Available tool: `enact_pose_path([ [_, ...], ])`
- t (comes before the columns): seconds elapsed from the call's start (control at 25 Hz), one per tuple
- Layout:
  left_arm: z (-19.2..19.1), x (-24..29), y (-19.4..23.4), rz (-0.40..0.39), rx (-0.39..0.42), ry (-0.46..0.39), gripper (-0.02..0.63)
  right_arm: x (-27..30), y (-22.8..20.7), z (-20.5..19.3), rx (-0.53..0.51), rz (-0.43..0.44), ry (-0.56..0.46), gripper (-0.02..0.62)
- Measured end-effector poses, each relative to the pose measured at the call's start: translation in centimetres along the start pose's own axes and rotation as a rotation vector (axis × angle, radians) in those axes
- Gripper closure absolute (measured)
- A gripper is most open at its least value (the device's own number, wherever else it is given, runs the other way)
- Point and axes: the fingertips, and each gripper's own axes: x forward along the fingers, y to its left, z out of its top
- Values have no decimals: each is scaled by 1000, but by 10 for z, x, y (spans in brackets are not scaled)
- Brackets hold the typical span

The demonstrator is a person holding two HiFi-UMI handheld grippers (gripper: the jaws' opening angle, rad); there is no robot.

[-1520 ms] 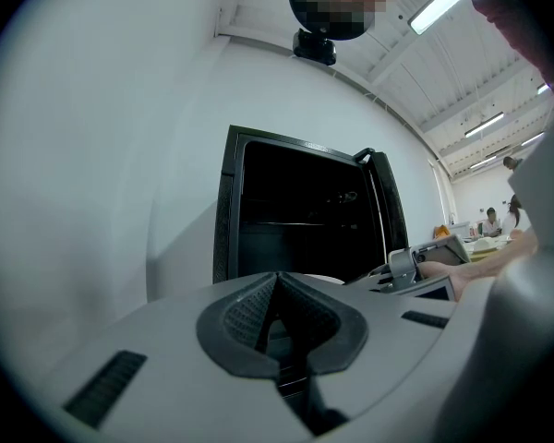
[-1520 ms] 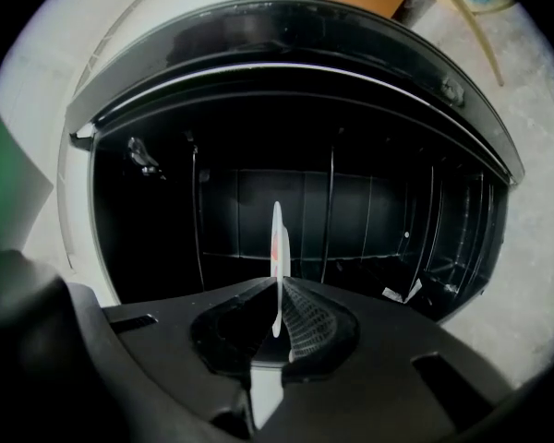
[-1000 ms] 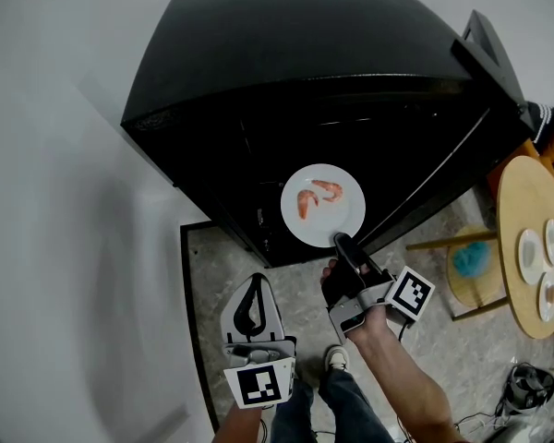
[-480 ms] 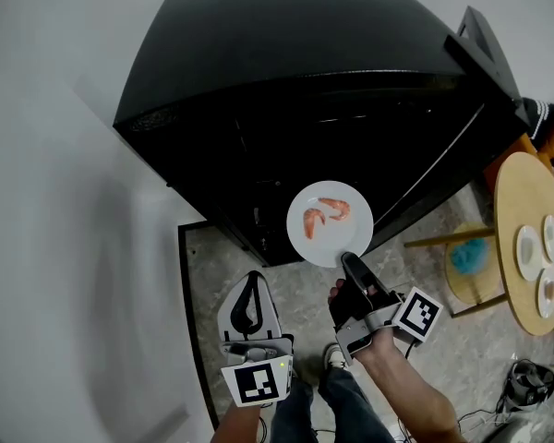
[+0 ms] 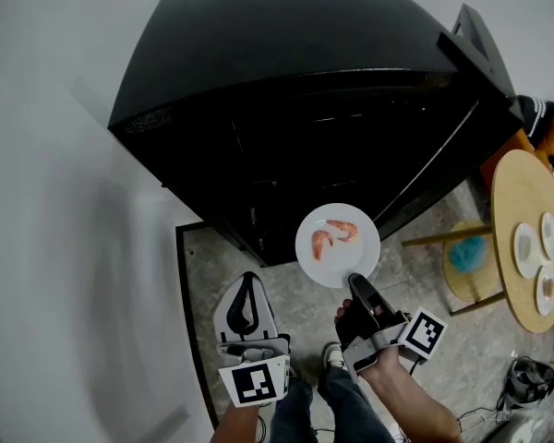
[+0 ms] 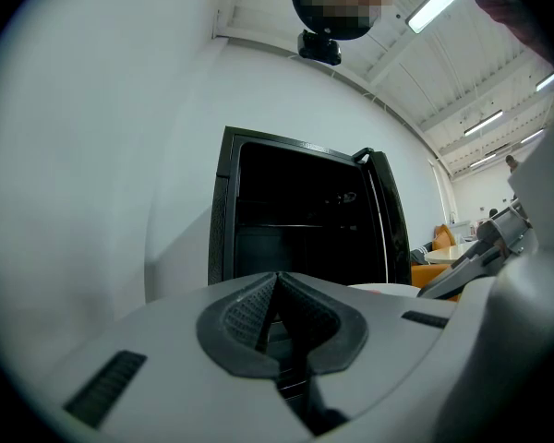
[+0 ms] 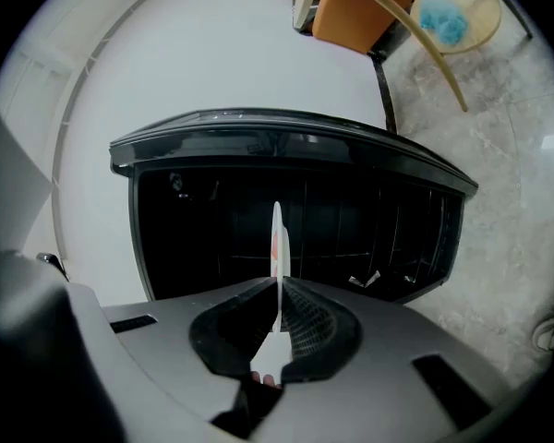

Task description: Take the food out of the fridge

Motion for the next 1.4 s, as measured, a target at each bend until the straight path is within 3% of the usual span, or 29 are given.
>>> enact_pose_path([
  [0.92, 22, -1, -5, -17, 39, -19, 594, -10, 10, 7, -2, -22, -27, 563],
  [1.28, 46, -5, -7, -2, 13, -18, 594, -17, 32, 2, 11, -24, -20, 563],
  [1.4, 57, -7, -9, -20, 53, -23, 594, -21, 41, 2, 14, -29, -20, 563],
])
